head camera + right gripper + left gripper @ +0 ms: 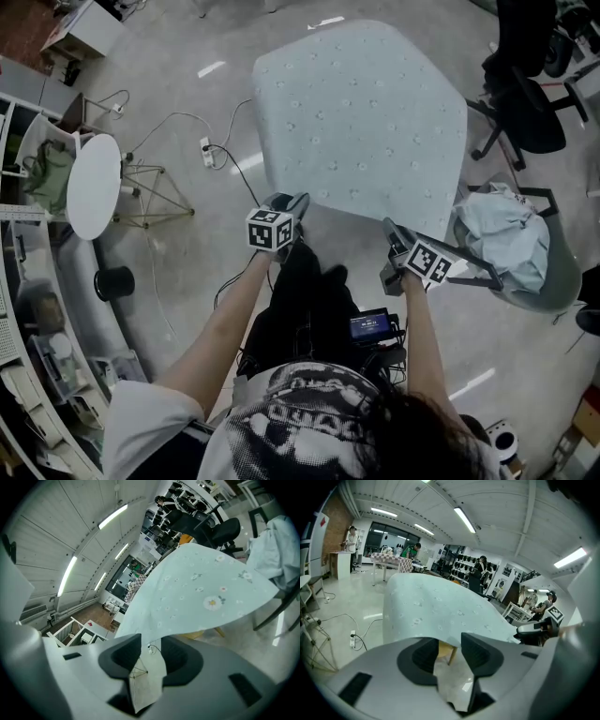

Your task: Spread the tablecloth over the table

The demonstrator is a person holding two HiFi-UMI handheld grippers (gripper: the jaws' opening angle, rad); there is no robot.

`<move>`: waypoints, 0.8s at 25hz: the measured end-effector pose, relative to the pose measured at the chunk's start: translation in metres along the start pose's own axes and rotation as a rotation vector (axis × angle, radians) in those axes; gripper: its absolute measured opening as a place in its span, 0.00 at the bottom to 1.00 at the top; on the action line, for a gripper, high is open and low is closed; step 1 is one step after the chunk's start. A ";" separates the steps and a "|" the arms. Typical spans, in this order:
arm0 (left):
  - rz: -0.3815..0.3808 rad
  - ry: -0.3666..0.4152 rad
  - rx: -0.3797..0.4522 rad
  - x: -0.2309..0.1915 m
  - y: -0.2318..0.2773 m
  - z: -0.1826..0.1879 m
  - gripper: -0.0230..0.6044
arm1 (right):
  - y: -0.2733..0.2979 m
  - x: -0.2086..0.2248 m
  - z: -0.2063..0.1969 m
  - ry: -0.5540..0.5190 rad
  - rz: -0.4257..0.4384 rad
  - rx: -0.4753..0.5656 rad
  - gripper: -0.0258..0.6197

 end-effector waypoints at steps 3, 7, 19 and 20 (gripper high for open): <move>-0.017 0.053 -0.057 0.007 -0.013 -0.017 0.27 | -0.010 -0.003 -0.006 -0.015 -0.001 -0.004 0.23; -0.061 0.137 -0.106 0.026 -0.029 -0.033 0.27 | -0.027 -0.005 -0.007 -0.034 0.008 0.013 0.23; -0.140 0.183 0.008 0.079 -0.074 0.033 0.27 | -0.055 -0.067 0.024 -0.188 0.101 0.119 0.23; -0.141 0.185 0.016 0.082 -0.079 0.039 0.27 | -0.057 -0.075 0.025 -0.200 0.110 0.125 0.23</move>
Point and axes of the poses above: the fingertips, and each gripper's own axes: y forward along the fingers, x to its right, z out of its top, the point moved 3 cm from there along -y, backward along the fingers, and after that the axes turned 4 degrees about x, right-handed, at the moved point
